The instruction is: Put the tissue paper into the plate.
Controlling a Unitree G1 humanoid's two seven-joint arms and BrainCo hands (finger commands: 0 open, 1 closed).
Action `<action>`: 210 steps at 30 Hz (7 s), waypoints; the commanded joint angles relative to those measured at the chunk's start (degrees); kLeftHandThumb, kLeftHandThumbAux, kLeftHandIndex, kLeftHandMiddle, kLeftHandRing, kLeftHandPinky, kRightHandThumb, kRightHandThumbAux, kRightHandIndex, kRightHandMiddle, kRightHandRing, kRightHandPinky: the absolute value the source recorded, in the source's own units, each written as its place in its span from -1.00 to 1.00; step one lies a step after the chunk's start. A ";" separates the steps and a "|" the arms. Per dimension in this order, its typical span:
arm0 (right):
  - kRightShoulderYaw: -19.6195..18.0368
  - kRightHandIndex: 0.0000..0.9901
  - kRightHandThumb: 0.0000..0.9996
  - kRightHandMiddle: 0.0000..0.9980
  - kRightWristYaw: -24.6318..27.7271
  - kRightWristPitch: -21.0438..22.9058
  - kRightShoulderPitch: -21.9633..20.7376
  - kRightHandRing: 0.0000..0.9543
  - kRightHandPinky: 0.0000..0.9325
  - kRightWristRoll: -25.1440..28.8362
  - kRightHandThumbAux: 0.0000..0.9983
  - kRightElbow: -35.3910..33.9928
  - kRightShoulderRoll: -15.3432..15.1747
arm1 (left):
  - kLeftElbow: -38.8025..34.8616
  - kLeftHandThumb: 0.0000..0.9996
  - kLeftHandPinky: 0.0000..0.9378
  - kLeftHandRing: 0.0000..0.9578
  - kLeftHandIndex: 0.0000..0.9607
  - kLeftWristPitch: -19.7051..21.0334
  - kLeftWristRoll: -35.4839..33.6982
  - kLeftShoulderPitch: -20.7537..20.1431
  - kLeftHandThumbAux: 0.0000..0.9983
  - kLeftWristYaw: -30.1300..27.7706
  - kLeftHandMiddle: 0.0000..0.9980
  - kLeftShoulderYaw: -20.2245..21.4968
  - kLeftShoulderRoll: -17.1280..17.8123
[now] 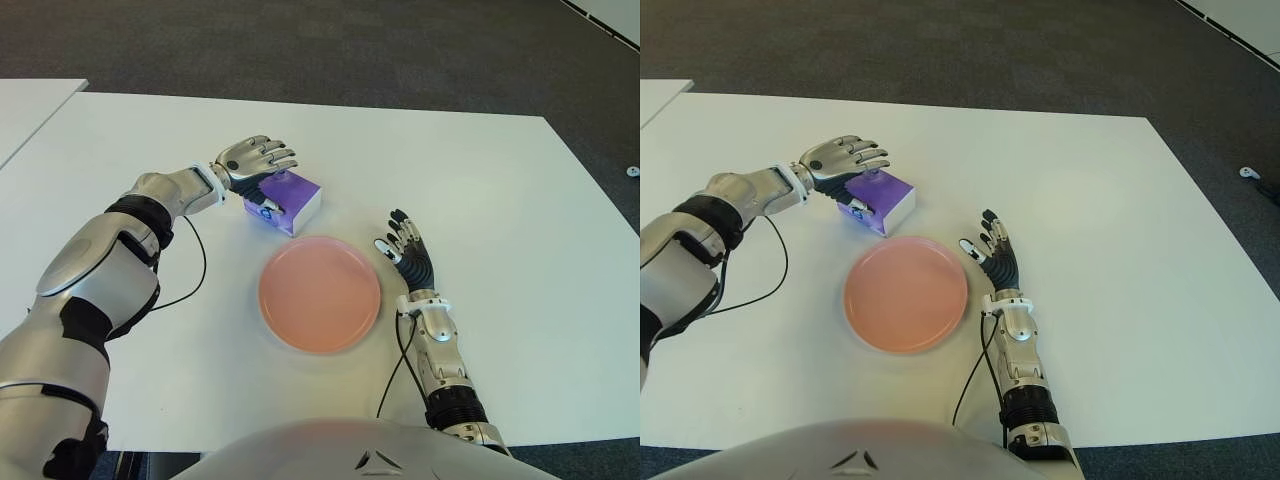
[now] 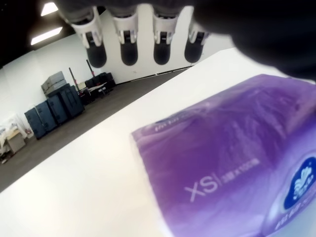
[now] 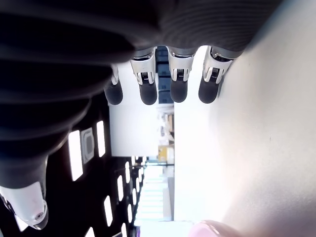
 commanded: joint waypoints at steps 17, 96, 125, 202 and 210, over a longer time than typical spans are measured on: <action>0.70 -1.00 -0.91 -1.00 1.81 2.20 5.58 -1.00 -1.00 -0.02 0.24 5.37 0.34 | 3.36 -0.56 -1.00 -1.00 -1.00 1.99 0.45 2.13 -0.62 4.54 -1.00 -2.16 -3.83; 1.93 -1.00 -0.93 -1.00 2.89 5.96 10.17 -1.00 -1.00 -0.20 0.26 -2.01 -0.53 | -0.72 -0.42 -1.00 -1.00 -1.00 -8.37 -12.14 7.53 -0.63 -19.50 -1.00 6.96 2.02; 2.32 -1.00 -0.93 -1.00 3.82 6.72 10.88 -1.00 -1.00 0.15 0.22 -2.96 -0.92 | -1.65 -0.45 -1.00 -1.00 -1.00 -7.55 -11.81 10.63 -0.61 -19.59 -1.00 6.36 0.70; 2.44 -1.00 -0.84 -1.00 3.85 10.03 11.46 -1.00 -1.00 0.24 0.16 -5.30 -1.35 | 10.02 -0.49 -0.92 -0.97 -1.00 10.94 -5.74 16.64 -0.31 1.76 -0.97 -11.14 -8.90; 2.61 -1.00 -0.83 -1.00 3.61 10.51 11.40 -1.00 -1.00 0.29 0.19 -6.03 -1.07 | 10.24 -0.12 0.02 -0.06 -0.44 11.16 -8.64 17.18 0.00 0.89 -0.09 -8.12 -9.25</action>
